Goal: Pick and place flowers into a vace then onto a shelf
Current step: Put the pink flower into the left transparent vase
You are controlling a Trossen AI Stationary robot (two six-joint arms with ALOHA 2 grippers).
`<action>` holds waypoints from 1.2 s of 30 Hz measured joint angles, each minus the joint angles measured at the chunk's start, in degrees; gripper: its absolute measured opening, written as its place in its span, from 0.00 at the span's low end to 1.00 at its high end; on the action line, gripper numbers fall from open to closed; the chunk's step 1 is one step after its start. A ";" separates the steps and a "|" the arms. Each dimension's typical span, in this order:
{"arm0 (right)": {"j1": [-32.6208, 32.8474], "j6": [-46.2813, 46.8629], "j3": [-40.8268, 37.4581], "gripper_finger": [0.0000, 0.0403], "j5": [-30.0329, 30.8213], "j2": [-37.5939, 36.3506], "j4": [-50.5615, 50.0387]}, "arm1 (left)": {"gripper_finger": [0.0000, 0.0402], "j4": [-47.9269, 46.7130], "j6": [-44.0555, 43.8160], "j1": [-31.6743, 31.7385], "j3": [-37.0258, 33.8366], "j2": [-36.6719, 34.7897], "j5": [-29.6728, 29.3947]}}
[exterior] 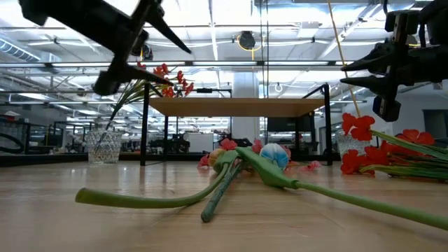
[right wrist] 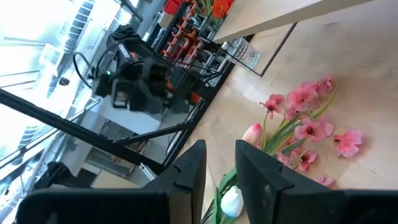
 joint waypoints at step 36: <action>0.02 -1.94 0.00 0.19 -1.54 0.59 0.22 | 0.66 -20.89 0.39 10.66 21.66 27.10 12.26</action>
